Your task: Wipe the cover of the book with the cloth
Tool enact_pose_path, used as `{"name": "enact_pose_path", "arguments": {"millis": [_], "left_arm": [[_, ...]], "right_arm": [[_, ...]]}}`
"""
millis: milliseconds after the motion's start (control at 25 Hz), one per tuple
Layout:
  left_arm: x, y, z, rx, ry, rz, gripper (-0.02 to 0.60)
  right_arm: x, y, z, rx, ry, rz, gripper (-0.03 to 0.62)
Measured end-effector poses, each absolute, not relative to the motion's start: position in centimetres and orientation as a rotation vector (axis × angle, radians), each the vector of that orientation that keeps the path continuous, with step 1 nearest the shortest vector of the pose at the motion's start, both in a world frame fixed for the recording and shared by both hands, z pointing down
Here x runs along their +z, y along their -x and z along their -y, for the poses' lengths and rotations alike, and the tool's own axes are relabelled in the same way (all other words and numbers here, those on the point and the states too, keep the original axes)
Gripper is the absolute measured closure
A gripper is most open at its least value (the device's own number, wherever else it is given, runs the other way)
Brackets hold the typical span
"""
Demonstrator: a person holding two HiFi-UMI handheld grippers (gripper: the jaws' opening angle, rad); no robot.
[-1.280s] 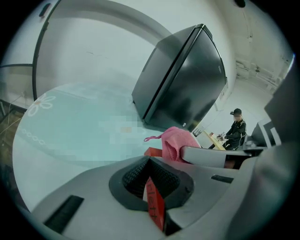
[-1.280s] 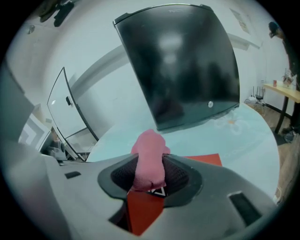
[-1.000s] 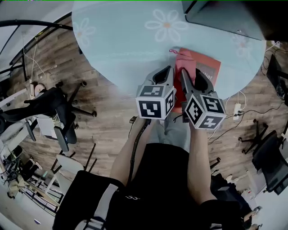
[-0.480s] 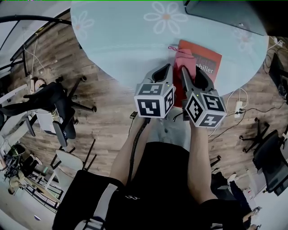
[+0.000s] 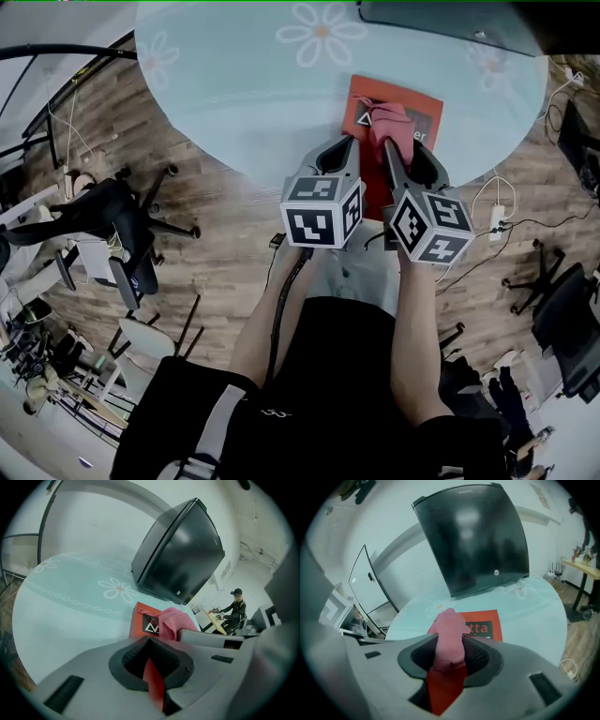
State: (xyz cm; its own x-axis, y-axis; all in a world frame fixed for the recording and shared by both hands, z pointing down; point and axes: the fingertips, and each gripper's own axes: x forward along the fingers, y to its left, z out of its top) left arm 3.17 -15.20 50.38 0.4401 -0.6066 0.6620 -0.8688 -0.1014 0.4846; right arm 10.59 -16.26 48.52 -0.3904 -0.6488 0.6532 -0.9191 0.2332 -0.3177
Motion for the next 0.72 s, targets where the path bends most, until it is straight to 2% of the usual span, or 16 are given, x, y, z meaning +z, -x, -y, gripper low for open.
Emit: {"name": "enact_pose_path", "arguments": {"millis": [720], "left_arm": [[49.4, -8.8, 12.8, 0.389, -1.864, 1.22, 0.569]], "right_arm": [[47.7, -18.7, 13.8, 0.928, -1.615, 2.033, 0.438]]}}
